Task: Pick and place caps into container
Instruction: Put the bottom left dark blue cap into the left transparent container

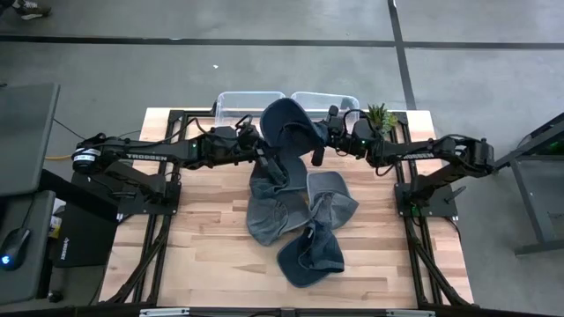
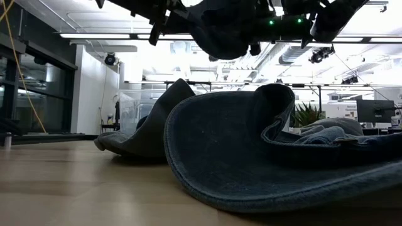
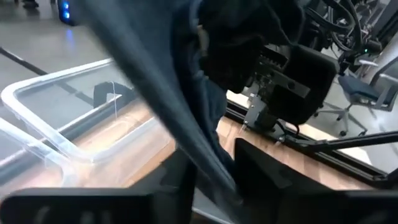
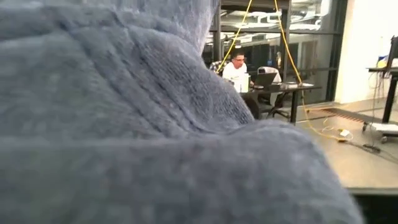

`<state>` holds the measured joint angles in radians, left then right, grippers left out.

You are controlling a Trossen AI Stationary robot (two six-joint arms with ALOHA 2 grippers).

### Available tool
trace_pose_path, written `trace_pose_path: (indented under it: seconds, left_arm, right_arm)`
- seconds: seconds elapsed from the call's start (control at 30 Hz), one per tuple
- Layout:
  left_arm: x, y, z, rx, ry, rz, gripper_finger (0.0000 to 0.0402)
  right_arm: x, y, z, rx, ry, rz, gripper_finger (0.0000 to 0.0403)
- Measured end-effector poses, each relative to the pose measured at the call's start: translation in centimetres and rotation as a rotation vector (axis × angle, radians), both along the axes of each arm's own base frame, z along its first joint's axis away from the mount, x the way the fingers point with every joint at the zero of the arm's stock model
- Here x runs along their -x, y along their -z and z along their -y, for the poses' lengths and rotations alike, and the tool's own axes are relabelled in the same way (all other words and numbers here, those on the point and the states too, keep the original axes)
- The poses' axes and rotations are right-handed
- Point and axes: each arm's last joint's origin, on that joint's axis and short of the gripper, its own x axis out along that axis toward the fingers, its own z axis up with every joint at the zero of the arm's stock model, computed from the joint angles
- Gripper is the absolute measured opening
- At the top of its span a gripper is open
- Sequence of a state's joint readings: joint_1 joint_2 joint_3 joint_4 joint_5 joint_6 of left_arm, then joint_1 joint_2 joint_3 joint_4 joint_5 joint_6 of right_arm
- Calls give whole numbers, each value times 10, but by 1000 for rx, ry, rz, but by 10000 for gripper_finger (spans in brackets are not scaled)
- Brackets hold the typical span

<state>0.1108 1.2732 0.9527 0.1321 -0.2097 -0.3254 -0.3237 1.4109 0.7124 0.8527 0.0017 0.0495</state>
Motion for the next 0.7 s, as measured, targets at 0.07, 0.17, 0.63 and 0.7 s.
trace_pose_path:
  seconds: [0.07, 0.17, 0.63, 0.7]
  left_arm:
    - [0, 0, -1, -22, -21, -7, 146]
    - [1, 1, -2, -54, -52, -31, 196]
    - [69, -37, -4, -202, -415, -89, 250]
    - [75, -37, -4, -208, -437, -110, 250]
  right_arm:
    - [1, 1, 3, -7, 5, -3, 2]
    - [1, 0, 9, -26, 1, -48, 1]
    - [-9, -64, 28, -22, -10, -451, 0]
    - [-6, -75, 34, -32, 0, -472, 0]
